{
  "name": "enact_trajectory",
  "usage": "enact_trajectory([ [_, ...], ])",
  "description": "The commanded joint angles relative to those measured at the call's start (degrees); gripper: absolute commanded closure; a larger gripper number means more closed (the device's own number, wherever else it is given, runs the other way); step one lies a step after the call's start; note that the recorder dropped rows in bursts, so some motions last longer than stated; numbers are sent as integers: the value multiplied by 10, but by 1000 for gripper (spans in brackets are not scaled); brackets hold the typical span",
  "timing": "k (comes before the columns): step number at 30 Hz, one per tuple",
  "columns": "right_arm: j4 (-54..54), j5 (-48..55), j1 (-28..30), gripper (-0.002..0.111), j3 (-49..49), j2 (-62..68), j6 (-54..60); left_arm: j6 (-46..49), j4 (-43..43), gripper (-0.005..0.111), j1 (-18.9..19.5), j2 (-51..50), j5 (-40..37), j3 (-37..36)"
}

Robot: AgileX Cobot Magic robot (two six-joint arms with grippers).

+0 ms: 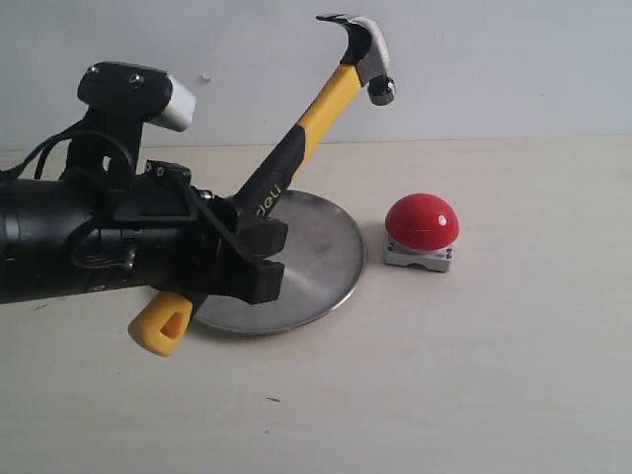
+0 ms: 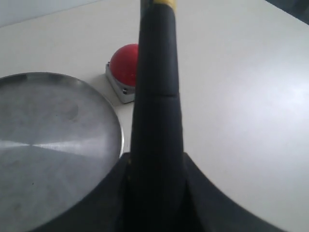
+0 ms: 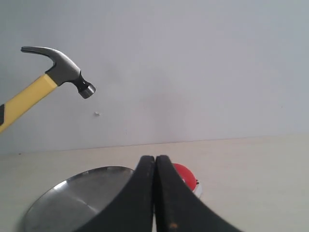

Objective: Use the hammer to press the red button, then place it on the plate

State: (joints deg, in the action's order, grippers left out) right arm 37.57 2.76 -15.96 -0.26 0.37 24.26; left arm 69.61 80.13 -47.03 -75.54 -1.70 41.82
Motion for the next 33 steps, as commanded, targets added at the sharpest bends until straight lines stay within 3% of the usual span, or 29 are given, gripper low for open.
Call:
enact_trajectory([
  [1, -3, 11, 0, 108, 3, -4, -3, -13, 13, 107, -48, -36, 148, 5],
  [4, -3, 25, 0, 108, 3, -4, -3, -13, -2, 107, -68, -60, 199, 10],
  [11, -1, 31, 0, 108, 3, -4, -5, 28, -21, 107, -67, -63, 172, 54],
  [27, -1, 31, 0, 108, 3, -4, -5, 31, -17, 107, -61, -62, 139, 57],
  [30, -1, 31, 0, 108, 3, -4, -5, -19, -94, 107, -61, -62, 139, 57],
  [33, -1, 31, 0, 108, 3, -4, -5, -211, -265, 107, -61, -62, 124, 57],
])
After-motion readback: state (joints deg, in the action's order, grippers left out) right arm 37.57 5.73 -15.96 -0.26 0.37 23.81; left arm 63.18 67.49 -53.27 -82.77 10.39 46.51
